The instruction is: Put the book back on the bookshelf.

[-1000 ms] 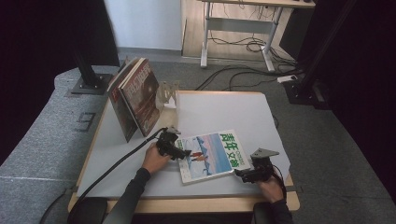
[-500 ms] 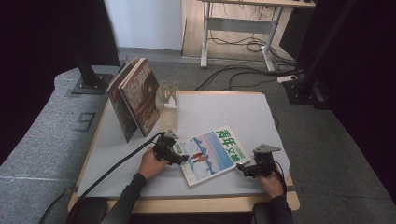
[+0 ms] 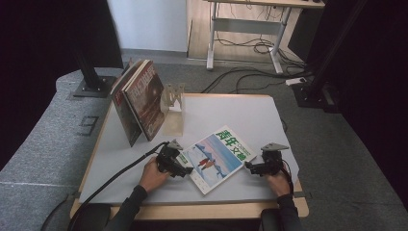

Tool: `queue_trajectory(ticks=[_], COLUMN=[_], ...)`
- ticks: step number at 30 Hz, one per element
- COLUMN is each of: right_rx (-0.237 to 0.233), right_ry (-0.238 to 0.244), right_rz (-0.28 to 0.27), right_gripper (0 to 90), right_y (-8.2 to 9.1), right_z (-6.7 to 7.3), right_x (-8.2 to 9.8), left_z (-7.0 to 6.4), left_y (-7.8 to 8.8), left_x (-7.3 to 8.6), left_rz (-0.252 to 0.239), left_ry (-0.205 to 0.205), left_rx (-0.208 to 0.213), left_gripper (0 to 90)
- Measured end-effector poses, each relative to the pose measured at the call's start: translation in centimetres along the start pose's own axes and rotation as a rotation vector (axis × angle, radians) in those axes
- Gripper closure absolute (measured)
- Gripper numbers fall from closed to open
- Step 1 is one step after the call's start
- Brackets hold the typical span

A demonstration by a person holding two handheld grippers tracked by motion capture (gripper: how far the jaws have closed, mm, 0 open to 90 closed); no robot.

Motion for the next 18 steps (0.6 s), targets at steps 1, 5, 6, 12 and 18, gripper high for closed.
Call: queue_trajectory(ticks=[1,5,6,12,18], right_rx=[0.000,0.005,0.008,0.025,0.039], right_ry=[-0.004,-0.017,-0.018,-0.029,-0.048], right_rz=[0.000,0.001,-0.001,-0.001,-0.005], right_gripper=[0.0,0.0,0.0,0.0,0.0], right_y=[-0.1,-0.5,-0.6,-1.2,-1.9], right_z=[-0.1,-0.5,-0.5,-1.0,-1.4], right_x=[-0.1,-0.4,-0.5,-1.0,-1.7], left_z=[-0.1,-0.5,-0.6,-1.3,-1.7], left_y=[0.1,0.3,0.3,0.4,0.4], left_x=[0.2,0.6,0.7,1.3,1.3], left_rz=[0.000,-0.008,-0.010,-0.004,-0.006], left_ry=[-0.004,-0.002,-0.004,-0.049,-0.050], left_rx=[0.003,0.015,0.017,-0.001,0.014], left_gripper=[0.1,0.1,0.1,0.4,2.2])
Point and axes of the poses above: each handheld gripper's, and its own axes: y roughly backward along the jaws, x roughly out of its underside, z roughly to its left, the point moved 4 cm from there along -y, roughly forward along the jaws
